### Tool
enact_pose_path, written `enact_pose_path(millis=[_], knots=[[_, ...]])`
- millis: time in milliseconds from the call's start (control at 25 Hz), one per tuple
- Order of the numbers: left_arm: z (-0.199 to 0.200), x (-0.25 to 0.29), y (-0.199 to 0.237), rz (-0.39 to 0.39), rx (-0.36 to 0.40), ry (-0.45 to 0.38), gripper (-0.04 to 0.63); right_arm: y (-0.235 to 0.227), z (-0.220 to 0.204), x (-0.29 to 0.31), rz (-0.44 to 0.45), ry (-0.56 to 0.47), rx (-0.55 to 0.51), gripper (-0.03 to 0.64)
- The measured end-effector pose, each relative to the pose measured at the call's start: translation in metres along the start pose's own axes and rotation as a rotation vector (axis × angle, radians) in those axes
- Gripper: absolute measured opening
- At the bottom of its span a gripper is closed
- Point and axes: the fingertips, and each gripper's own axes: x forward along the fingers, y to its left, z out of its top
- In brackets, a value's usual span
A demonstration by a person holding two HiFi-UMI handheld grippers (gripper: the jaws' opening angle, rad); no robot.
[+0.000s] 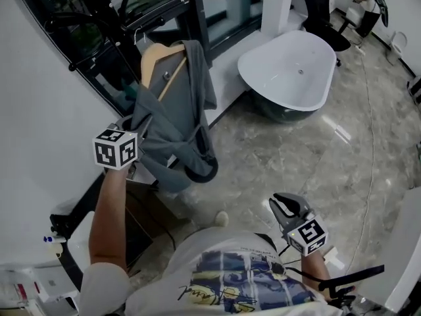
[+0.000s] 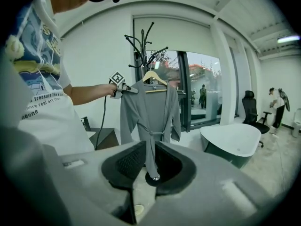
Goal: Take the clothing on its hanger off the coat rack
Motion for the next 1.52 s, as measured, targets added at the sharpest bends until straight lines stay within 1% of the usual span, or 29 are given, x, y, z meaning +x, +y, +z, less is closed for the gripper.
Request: enact_pose_path(millis=[80,160,280,360,520,720,840,1000,1160,1240,1360,1520], knots=[[0.003,-0.001,-0.001,-0.018,0.011,-0.014,0.037,-0.001,0.001,0.000,-0.016,-0.006,0.010,0.061],[0.008,-0.002,-0.001,-0.029,-0.002,-0.033,0.011,-0.001,0.001,-0.001,-0.029,-0.004,0.017,0.061],[0.009,-0.005,-0.002,-0.029,-0.031,-0.045,0.006,-0.002,-0.003,-0.005,-0.036,0.003,0.020,0.061],[0.009,-0.007,-0.005,-0.020,-0.033,-0.049,0.005,-0.003,-0.005,-0.009,-0.038,-0.003,0.020,0.061],[0.019,-0.009,-0.014,-0.023,-0.021,-0.062,0.005,-0.003,-0.008,-0.015,-0.031,-0.024,0.025,0.061],[0.044,-0.009,-0.027,-0.054,0.004,-0.075,0.005,-0.007,-0.011,-0.029,-0.039,-0.015,0.024,0.061],[0.055,-0.008,-0.039,-0.059,0.018,-0.082,0.005,-0.010,-0.017,-0.041,-0.041,-0.015,0.025,0.061],[0.065,-0.008,-0.066,-0.077,0.033,-0.091,0.005,-0.014,-0.026,-0.063,-0.053,-0.005,0.025,0.061],[0.064,-0.014,-0.093,-0.090,0.040,-0.104,0.005,-0.022,-0.034,-0.081,-0.065,-0.019,0.023,0.061],[0.062,-0.022,-0.109,-0.097,0.049,-0.110,0.005,-0.026,-0.040,-0.090,-0.067,-0.008,0.022,0.061],[0.056,-0.035,-0.143,-0.114,0.066,-0.118,0.006,-0.027,-0.048,-0.107,-0.056,0.000,0.020,0.061],[0.043,-0.051,-0.203,-0.157,0.077,-0.117,0.006,-0.033,-0.059,-0.135,-0.028,0.009,0.012,0.061]])
